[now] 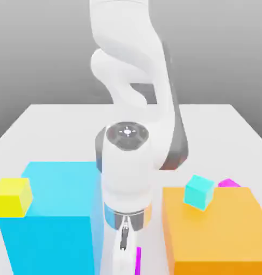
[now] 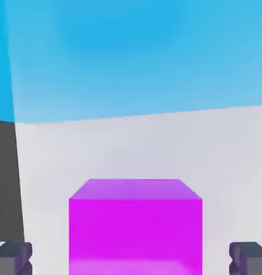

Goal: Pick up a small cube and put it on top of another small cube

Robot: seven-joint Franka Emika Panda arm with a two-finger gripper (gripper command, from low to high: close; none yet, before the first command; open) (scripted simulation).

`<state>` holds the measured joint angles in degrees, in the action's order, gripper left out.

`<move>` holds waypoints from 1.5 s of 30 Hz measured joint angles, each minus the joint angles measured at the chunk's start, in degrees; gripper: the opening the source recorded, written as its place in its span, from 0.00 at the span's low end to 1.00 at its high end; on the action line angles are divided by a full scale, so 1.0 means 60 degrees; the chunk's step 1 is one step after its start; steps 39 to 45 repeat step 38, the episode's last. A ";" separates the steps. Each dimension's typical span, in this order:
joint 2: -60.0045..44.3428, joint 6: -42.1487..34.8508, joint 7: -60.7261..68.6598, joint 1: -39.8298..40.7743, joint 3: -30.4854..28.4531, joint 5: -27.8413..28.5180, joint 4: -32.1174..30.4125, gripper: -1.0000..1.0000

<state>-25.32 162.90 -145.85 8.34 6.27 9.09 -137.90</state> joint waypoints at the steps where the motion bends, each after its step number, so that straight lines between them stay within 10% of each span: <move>1: 0.0000 0.0004 0.0000 0.0000 0.0000 0.0000 0.0000 0.00; 11: 0.1539 -0.1204 0.0486 0.0311 0.0427 -0.0517 -0.0265 0.00; 30: 0.4213 -0.7697 0.5302 0.2773 -0.0198 -0.1212 0.3855 0.00; 34: 0.3762 -0.6974 0.5165 0.3223 -0.0045 -0.1454 0.3298 0.00; 35: 0.3655 -0.6700 0.5152 0.3092 -0.0006 -0.1450 0.3123 1.00; 45: 0.3655 -0.6700 0.5152 0.3090 -0.0006 -0.1450 0.3123 1.00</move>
